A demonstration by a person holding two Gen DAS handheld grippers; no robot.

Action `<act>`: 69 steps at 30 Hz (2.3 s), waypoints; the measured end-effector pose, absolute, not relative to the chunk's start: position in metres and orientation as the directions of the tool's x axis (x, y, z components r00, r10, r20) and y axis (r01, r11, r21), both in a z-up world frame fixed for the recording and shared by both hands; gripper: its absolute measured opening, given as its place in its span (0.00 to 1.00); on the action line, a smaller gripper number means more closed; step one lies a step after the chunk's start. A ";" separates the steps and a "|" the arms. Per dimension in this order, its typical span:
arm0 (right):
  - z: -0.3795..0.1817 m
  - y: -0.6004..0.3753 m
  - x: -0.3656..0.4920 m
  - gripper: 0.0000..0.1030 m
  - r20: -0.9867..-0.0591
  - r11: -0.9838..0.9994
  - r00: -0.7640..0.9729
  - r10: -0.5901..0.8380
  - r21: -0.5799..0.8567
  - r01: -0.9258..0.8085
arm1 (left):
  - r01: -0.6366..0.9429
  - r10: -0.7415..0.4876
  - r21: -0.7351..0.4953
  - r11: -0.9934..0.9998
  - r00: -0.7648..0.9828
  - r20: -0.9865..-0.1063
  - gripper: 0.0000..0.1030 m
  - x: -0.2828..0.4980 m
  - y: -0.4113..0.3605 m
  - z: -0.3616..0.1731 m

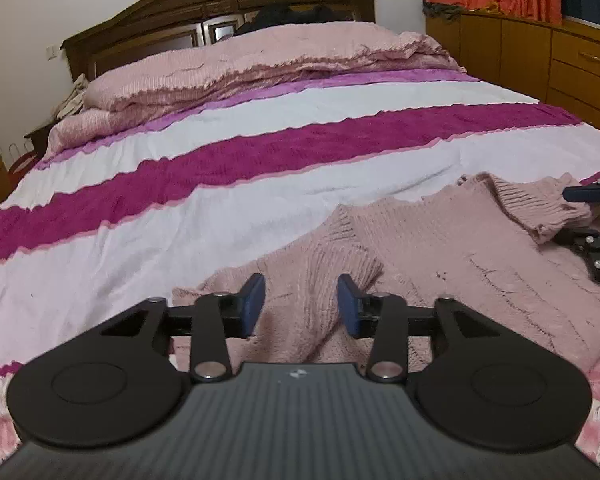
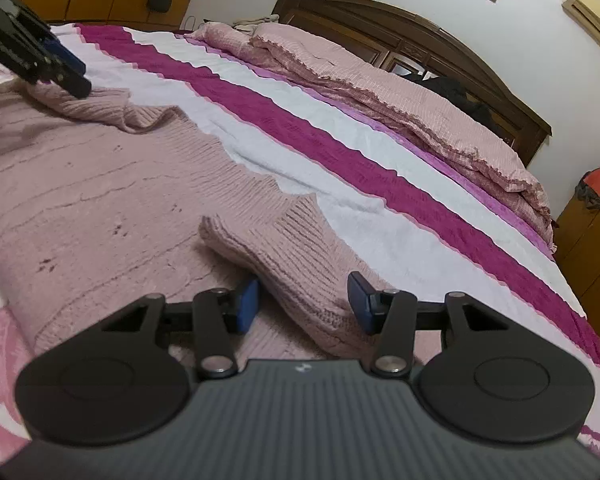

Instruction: Fold small clothes

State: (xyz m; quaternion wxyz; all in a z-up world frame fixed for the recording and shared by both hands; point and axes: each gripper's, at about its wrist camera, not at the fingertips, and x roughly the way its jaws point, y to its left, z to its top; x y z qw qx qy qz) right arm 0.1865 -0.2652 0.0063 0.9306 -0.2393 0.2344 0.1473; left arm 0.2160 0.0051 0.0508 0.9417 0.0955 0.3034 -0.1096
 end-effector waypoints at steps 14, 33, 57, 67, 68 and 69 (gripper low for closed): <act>0.015 -0.276 0.184 0.11 -0.410 0.896 0.895 0.175 -0.311 -0.317 | 0.117 -0.041 0.126 0.985 0.873 -0.486 0.12 0.225 0.010 0.048; 0.030 -0.362 0.218 0.20 -0.493 0.985 0.870 0.016 0.157 0.071 | -0.051 0.092 0.090 0.995 0.831 -0.548 0.24 0.253 0.056 0.032; 0.026 -0.350 0.176 0.65 -0.496 0.975 0.868 0.041 0.210 0.074 | -0.056 0.076 0.051 0.997 0.758 -0.648 0.37 0.200 0.052 0.041; 0.019 -0.368 0.143 0.66 -0.497 0.934 0.867 0.049 0.331 0.137 | -0.058 0.060 0.024 0.998 0.750 -0.658 0.52 0.129 0.039 0.056; 0.014 -0.371 0.144 0.66 -0.506 0.923 0.860 0.066 0.357 0.140 | -0.065 0.061 0.019 0.998 0.747 -0.662 0.53 0.126 0.039 0.055; 0.009 -0.373 0.144 0.66 -0.510 0.913 0.855 0.089 0.384 0.134 | -0.072 0.062 0.013 0.997 0.741 -0.668 0.53 0.124 0.040 0.054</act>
